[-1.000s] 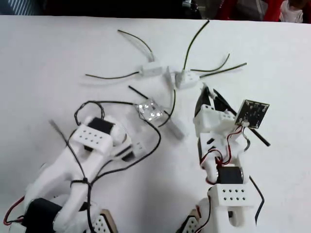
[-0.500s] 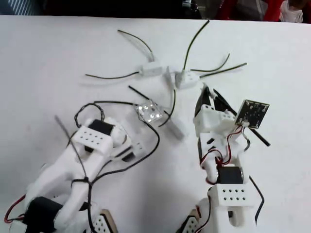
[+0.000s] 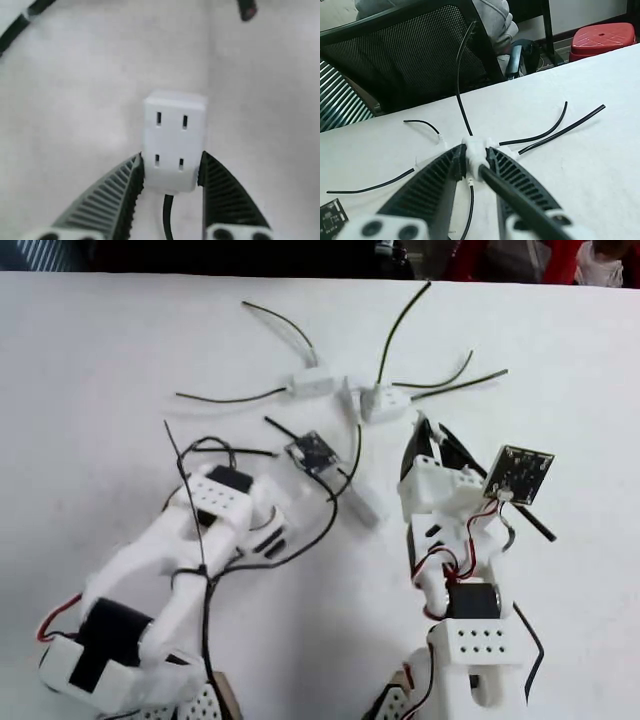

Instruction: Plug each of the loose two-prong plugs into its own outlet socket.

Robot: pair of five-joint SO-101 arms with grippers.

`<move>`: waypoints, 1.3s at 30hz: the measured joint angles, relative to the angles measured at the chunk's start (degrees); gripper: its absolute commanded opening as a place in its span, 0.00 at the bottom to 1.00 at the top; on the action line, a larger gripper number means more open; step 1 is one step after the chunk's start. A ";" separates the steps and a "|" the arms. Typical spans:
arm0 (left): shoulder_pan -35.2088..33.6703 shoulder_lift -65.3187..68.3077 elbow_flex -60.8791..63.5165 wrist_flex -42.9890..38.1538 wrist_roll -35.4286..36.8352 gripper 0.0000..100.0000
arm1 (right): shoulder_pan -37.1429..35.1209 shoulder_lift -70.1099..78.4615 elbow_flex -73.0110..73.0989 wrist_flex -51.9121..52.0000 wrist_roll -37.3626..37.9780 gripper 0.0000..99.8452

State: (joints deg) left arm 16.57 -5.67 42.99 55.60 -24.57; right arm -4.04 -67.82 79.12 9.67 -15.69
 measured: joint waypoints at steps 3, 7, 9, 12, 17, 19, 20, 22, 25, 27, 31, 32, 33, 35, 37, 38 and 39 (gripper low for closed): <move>-1.67 0.18 -0.26 0.79 1.67 0.29 | 0.00 0.00 0.00 0.00 0.00 0.02; -3.69 -0.62 0.00 1.32 2.02 0.29 | -2.37 0.00 0.00 0.18 0.79 0.02; -4.04 -3.69 1.23 1.41 2.02 0.29 | -4.92 0.00 0.00 1.93 3.25 0.02; -4.66 -9.93 4.75 1.32 2.02 0.29 | -9.93 0.00 0.00 4.84 6.33 0.02; -12.31 -22.95 10.90 -1.67 5.63 0.29 | -15.74 0.00 -0.88 11.60 9.14 0.02; -17.41 -28.13 13.27 -3.43 6.77 0.29 | -18.02 0.00 -2.37 15.38 9.32 0.02; -19.78 -30.68 14.59 -3.96 7.12 0.29 | -19.08 0.00 -2.99 17.23 9.32 0.02; -22.68 -35.52 17.05 -4.66 7.47 0.29 | -20.92 0.00 -3.96 19.96 9.32 0.02; -24.44 -42.29 21.01 -4.92 7.47 0.29 | -23.82 0.00 -4.75 22.33 11.43 0.02; -24.62 -46.51 23.56 -4.92 7.47 0.29 | -25.93 0.97 -4.84 22.59 12.75 0.02; -26.81 -54.15 28.48 -5.19 7.47 0.29 | -28.66 8.70 -7.82 22.86 13.54 0.02; -27.96 -55.91 29.54 -5.71 7.47 0.29 | -29.01 11.43 -8.97 22.86 13.54 0.02; -29.19 -57.58 31.03 -6.42 7.47 0.29 | -29.27 14.07 -10.20 22.86 13.54 0.02; -31.65 -60.57 34.46 -8.53 7.47 0.29 | -30.33 19.16 -12.75 22.86 13.54 0.02; -32.88 -63.21 38.07 -11.43 7.47 0.29 | -31.65 23.91 -15.30 22.86 13.54 0.02; -33.41 -64.53 39.65 -12.48 7.47 0.29 | -32.35 26.11 -16.44 22.86 13.54 0.02; -33.58 -65.67 40.70 -13.01 7.47 0.29 | -32.97 28.31 -17.58 22.86 13.54 0.02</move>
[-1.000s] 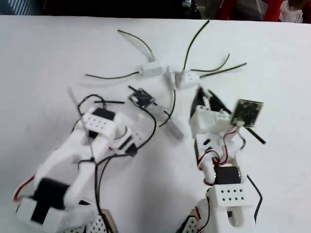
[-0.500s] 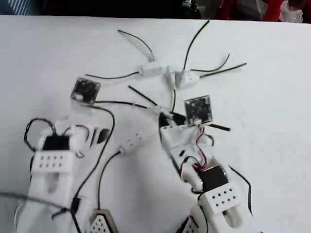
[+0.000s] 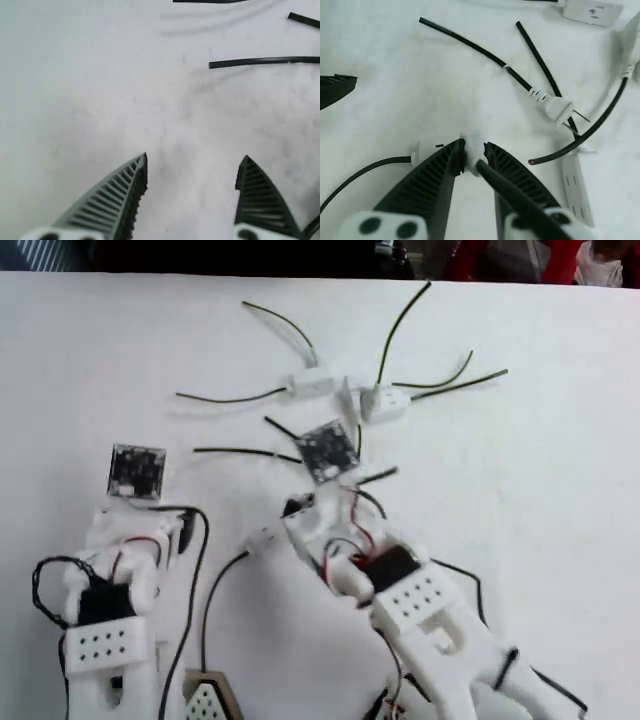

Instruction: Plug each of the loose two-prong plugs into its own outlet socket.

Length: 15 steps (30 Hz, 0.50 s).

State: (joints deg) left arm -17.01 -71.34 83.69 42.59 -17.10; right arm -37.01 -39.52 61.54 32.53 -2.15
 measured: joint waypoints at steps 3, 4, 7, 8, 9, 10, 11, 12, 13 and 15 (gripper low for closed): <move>-0.44 -2.99 0.70 -0.18 0.00 0.29 | -0.70 5.71 -2.29 -1.76 0.00 0.02; -0.44 -3.69 0.79 -0.18 0.00 0.29 | -0.53 7.38 -2.55 -2.73 0.09 0.02; -0.44 -4.75 0.79 -0.18 0.00 0.29 | -0.70 11.78 -2.73 -4.92 2.99 0.02; -0.44 -4.84 0.79 -0.18 0.00 0.29 | -0.97 12.84 -2.90 -5.19 3.60 0.02; -0.44 -5.01 0.79 -0.18 0.00 0.29 | -0.97 13.80 -3.78 -5.19 3.87 0.02; -0.44 -5.01 0.79 -0.18 0.00 0.29 | -0.97 14.77 -4.57 -5.19 4.13 0.02; -0.44 -5.01 0.79 -0.18 0.00 0.29 | -0.97 15.56 -5.45 -5.10 4.22 0.02; -0.44 -5.01 0.79 -0.18 0.00 0.29 | -0.97 16.18 -6.33 -4.40 4.22 0.02; -0.44 -5.01 0.79 -0.18 0.00 0.29 | -0.88 16.62 -7.21 -3.25 4.22 0.02; -0.44 -5.01 0.79 -0.18 0.00 0.29 | -0.97 17.41 -9.49 -0.35 4.22 0.02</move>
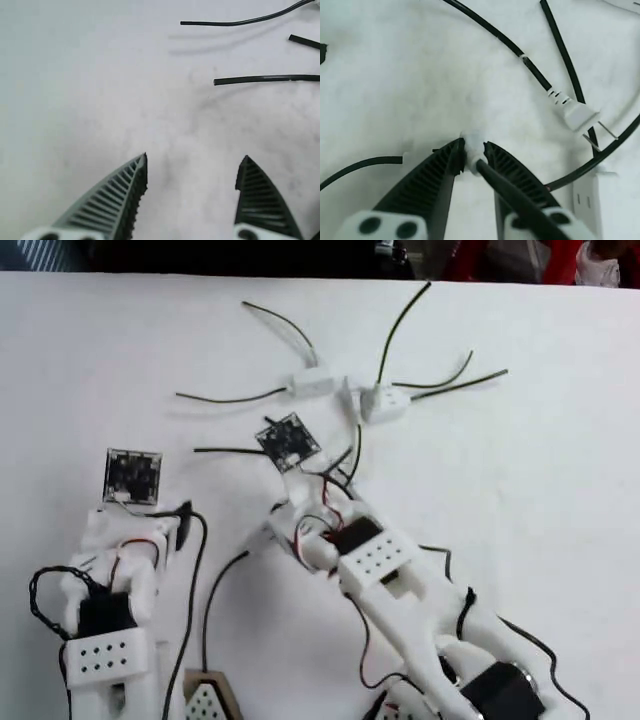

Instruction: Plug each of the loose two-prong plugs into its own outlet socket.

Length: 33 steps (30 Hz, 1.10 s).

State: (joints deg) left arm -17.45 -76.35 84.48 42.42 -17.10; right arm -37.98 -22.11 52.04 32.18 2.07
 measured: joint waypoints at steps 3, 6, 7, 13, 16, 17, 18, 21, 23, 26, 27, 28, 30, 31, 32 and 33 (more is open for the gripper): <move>0.00 0.00 0.00 0.00 0.00 0.29 | 0.00 0.62 -2.81 4.31 0.18 0.02; 0.00 0.00 0.00 0.00 0.00 0.29 | 0.00 0.62 -4.40 6.95 0.53 0.02; 0.00 0.00 0.00 0.00 0.00 0.29 | 0.00 0.62 -4.48 7.38 0.53 0.02; 0.00 0.00 0.00 0.00 0.00 0.29 | 0.00 0.62 -4.57 7.74 0.53 0.02; 0.00 0.00 0.00 0.00 0.00 0.29 | 0.00 0.79 -4.57 7.74 0.53 0.02; 0.00 0.00 0.00 0.00 0.00 0.29 | 0.00 1.32 -4.57 7.74 0.53 0.02; 0.00 0.00 0.26 0.00 0.00 0.29 | 0.00 2.11 -4.57 7.74 0.53 0.02; 0.00 0.00 1.23 0.00 0.00 0.29 | 0.09 5.45 -5.63 7.47 0.53 0.02; 0.00 0.00 1.23 0.00 0.00 0.29 | 0.09 7.82 -6.86 7.47 0.53 0.02; 0.00 0.00 1.23 0.00 0.00 0.29 | 0.00 8.79 -7.47 7.65 0.53 0.02; 0.00 0.00 1.23 0.00 0.00 0.29 | 0.00 8.97 -7.47 7.74 0.53 0.02; 0.00 0.00 1.23 0.00 0.00 0.29 | 0.00 9.23 -7.74 8.00 0.53 0.02; 0.00 0.00 1.23 0.00 0.00 0.29 | 0.00 9.67 -8.18 8.70 0.53 0.02; 0.00 0.00 1.23 0.00 0.00 0.29 | 0.00 10.02 -8.26 8.70 0.53 0.02; 0.00 0.00 1.23 0.00 0.00 0.29 | -0.09 10.46 -8.35 8.70 0.53 0.02; 0.00 0.00 1.23 0.00 0.00 0.29 | -0.44 11.25 -8.62 8.70 0.53 0.02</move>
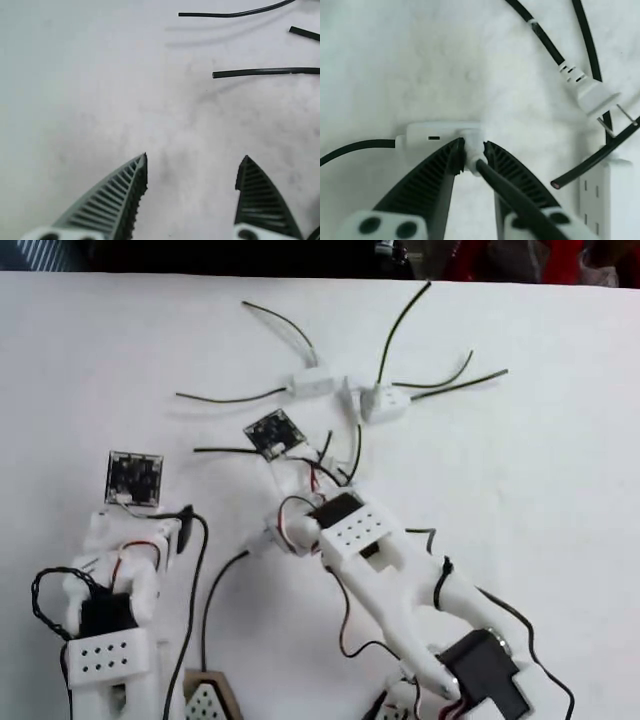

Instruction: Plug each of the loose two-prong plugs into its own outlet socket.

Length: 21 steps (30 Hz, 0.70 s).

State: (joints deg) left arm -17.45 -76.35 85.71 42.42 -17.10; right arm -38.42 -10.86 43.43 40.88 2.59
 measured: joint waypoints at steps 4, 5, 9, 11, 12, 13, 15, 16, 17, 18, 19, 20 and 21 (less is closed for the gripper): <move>0.00 0.00 0.00 0.00 0.00 0.29 | -0.97 3.87 -1.32 0.00 0.00 0.02; 0.00 0.00 0.00 0.00 0.00 0.29 | -1.05 4.75 -1.41 0.00 0.00 0.02; 0.00 0.00 0.00 0.00 0.00 0.29 | -1.05 6.24 -1.41 -0.09 0.00 0.02; 0.00 0.00 0.00 0.00 0.00 0.29 | -1.05 6.33 -1.41 -0.09 0.00 0.02; 0.00 0.00 0.00 0.00 0.00 0.29 | -0.88 5.80 -1.41 -0.09 0.00 0.02; 0.00 0.00 0.00 0.00 0.00 0.29 | -0.53 5.36 -1.23 -0.09 0.00 0.02; 0.00 0.00 0.00 0.00 0.00 0.29 | 0.79 2.11 -0.79 -0.09 0.00 0.02; 0.00 0.00 0.00 0.00 0.00 0.29 | 1.85 0.53 -0.62 0.53 0.09 0.02; 0.00 0.00 0.00 0.00 0.00 0.29 | 3.25 -1.14 -0.44 0.35 0.09 0.02; 0.00 0.00 0.00 0.00 0.00 0.29 | 5.01 -2.90 -0.44 -0.18 0.09 0.02; 0.00 0.00 0.00 0.00 0.00 0.29 | 6.86 -5.27 -0.44 -1.23 0.09 0.02; 0.00 0.00 0.00 0.00 0.00 0.29 | 8.62 -7.74 -0.53 -2.55 0.09 0.02; 0.00 0.00 0.00 0.00 0.00 0.29 | 10.46 -9.85 -0.53 -3.96 -0.18 0.02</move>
State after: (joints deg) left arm -17.45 -76.35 85.71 42.42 -17.10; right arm -27.96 -20.70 42.90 36.92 2.42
